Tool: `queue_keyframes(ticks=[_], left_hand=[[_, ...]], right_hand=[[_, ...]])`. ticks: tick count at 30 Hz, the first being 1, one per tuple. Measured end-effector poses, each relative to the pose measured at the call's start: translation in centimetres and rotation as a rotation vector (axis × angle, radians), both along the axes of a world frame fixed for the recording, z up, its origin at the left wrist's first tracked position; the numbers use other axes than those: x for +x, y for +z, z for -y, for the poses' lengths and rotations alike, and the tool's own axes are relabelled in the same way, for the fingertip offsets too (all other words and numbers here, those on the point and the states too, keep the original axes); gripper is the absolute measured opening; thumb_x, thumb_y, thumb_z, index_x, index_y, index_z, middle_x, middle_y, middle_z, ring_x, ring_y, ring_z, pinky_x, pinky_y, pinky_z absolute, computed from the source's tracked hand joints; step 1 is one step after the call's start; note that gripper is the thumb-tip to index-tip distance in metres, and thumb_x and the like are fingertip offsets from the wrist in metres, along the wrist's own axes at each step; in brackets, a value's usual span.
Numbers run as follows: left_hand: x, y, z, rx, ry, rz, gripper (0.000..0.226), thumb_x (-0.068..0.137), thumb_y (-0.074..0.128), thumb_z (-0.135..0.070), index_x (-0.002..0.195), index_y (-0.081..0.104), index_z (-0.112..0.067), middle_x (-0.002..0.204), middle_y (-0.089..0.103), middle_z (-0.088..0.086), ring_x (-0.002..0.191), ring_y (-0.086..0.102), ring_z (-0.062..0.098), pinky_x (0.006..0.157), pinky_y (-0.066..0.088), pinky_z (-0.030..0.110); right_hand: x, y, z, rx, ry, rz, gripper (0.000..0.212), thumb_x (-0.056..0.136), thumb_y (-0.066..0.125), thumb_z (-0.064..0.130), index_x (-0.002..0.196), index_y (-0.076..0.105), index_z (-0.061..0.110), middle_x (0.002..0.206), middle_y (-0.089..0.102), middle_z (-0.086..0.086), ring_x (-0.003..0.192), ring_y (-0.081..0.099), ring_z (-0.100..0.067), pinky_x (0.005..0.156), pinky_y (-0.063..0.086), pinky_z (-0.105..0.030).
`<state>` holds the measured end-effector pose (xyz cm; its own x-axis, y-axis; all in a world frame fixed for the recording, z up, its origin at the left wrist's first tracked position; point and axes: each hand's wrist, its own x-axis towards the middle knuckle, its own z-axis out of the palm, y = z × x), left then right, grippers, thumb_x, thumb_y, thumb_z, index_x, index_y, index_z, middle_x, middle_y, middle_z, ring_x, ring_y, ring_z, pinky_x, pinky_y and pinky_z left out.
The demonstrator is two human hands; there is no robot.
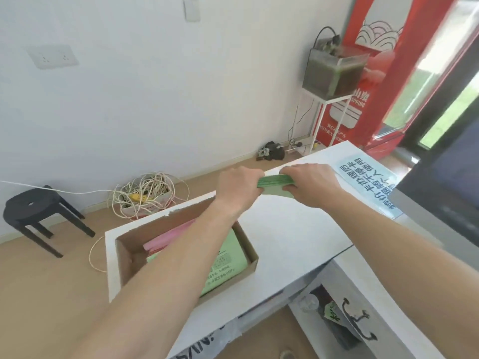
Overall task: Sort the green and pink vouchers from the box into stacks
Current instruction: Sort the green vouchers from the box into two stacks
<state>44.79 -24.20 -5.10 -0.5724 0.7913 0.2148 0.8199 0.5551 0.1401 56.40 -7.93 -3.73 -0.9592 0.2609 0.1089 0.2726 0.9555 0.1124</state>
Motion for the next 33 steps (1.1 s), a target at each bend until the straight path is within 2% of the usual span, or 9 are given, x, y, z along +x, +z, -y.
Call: queue_keyframes(ticks=[7, 10, 13, 18, 20, 25, 28, 30, 33], left_hand=[[4.1, -8.9, -10.6, -0.07, 0.068, 0.015, 0.013, 0.095, 0.052, -0.032, 0.096, 0.064, -0.025, 0.085, 0.068, 0.001, 0.08, 0.064, 0.028, 0.059, 0.031, 0.031], [4.1, -12.3, -13.2, -0.014, 0.14, -0.016, 0.001, 0.084, 0.063, -0.023, 0.084, 0.063, -0.024, 0.075, 0.066, -0.001, 0.068, 0.063, 0.027, 0.056, 0.026, 0.029], [4.7, -15.8, -14.0, -0.005, 0.227, 0.05, 0.021, 0.068, 0.074, -0.016, 0.087, 0.071, -0.024, 0.076, 0.07, -0.004, 0.066, 0.066, 0.026, 0.055, 0.033, 0.028], [8.3, -19.7, -12.8, -0.098, 0.24, 0.145, 0.056, 0.059, 0.088, -0.028, 0.109, 0.065, -0.021, 0.108, 0.065, -0.001, 0.091, 0.063, 0.026, 0.071, 0.051, 0.036], [9.6, -19.9, -12.2, -0.158, 0.208, 0.197, 0.064, 0.064, 0.084, -0.042, 0.12, 0.06, -0.023, 0.122, 0.057, -0.002, 0.105, 0.057, 0.024, 0.081, 0.05, 0.038], [8.8, -17.9, -12.4, -0.257, 0.149, 0.313, 0.084, 0.067, 0.074, -0.061, 0.138, 0.048, -0.025, 0.141, 0.041, -0.003, 0.129, 0.037, 0.021, 0.105, 0.037, 0.039], [7.2, -17.5, -13.8, -0.421, 0.119, 0.308, 0.125, 0.06, 0.076, -0.068, 0.159, 0.012, -0.024, 0.163, 0.013, 0.011, 0.151, 0.007, 0.032, 0.123, 0.017, 0.048], [6.7, -18.0, -14.6, -0.573, 0.08, 0.306, 0.142, 0.059, 0.077, -0.07, 0.16, -0.011, -0.024, 0.167, -0.005, 0.014, 0.154, -0.009, 0.036, 0.125, 0.005, 0.054], [6.3, -18.8, -15.5, -0.662, 0.036, 0.324, 0.143, 0.06, 0.078, -0.068, 0.159, -0.015, -0.023, 0.167, 0.002, 0.016, 0.154, 0.002, 0.036, 0.124, 0.005, 0.055]], right_hand=[[3.0, -9.3, -10.3, -0.025, 0.016, 0.028, 0.016, 0.096, 0.057, 0.04, 0.109, 0.059, 0.03, 0.098, 0.069, 0.008, 0.087, 0.066, -0.024, 0.063, 0.036, -0.031], [1.8, -13.6, -13.3, -0.007, 0.039, -0.038, 0.021, 0.077, 0.075, 0.015, 0.093, 0.063, 0.022, 0.076, 0.065, 0.007, 0.064, 0.061, -0.025, 0.056, 0.038, -0.031], [1.5, -17.9, -14.5, 0.014, 0.131, -0.149, 0.033, 0.064, 0.068, -0.003, 0.091, 0.063, 0.015, 0.073, 0.06, 0.003, 0.062, 0.059, -0.026, 0.058, 0.042, -0.034], [5.0, -22.1, -13.8, -0.046, 0.184, -0.163, 0.033, 0.076, 0.06, -0.002, 0.105, 0.064, 0.011, 0.098, 0.065, -0.003, 0.082, 0.064, -0.029, 0.064, 0.05, -0.038], [6.3, -21.7, -13.3, -0.111, 0.162, -0.032, 0.042, 0.07, 0.07, 0.006, 0.111, 0.063, 0.011, 0.11, 0.064, -0.006, 0.09, 0.063, -0.031, 0.065, 0.051, -0.038], [5.8, -17.5, -15.3, -0.352, 0.189, 0.409, 0.086, 0.07, 0.067, 0.067, 0.143, 0.041, 0.029, 0.145, 0.036, 0.002, 0.132, 0.038, -0.025, 0.104, 0.039, -0.042], [3.1, -16.4, -17.3, -0.336, 0.196, 0.446, 0.125, 0.059, 0.075, 0.074, 0.157, 0.014, 0.028, 0.161, 0.016, -0.004, 0.147, 0.016, -0.028, 0.119, 0.025, -0.047], [1.8, -17.1, -17.5, -0.262, 0.244, 0.569, 0.147, 0.052, 0.079, 0.075, 0.159, -0.01, 0.025, 0.166, -0.002, -0.009, 0.153, 0.0, -0.031, 0.123, 0.012, -0.052], [1.4, -18.6, -17.1, -0.154, 0.302, 0.649, 0.153, 0.051, 0.081, 0.071, 0.156, -0.018, 0.02, 0.165, 0.006, -0.013, 0.153, 0.006, -0.033, 0.123, 0.01, -0.055]])
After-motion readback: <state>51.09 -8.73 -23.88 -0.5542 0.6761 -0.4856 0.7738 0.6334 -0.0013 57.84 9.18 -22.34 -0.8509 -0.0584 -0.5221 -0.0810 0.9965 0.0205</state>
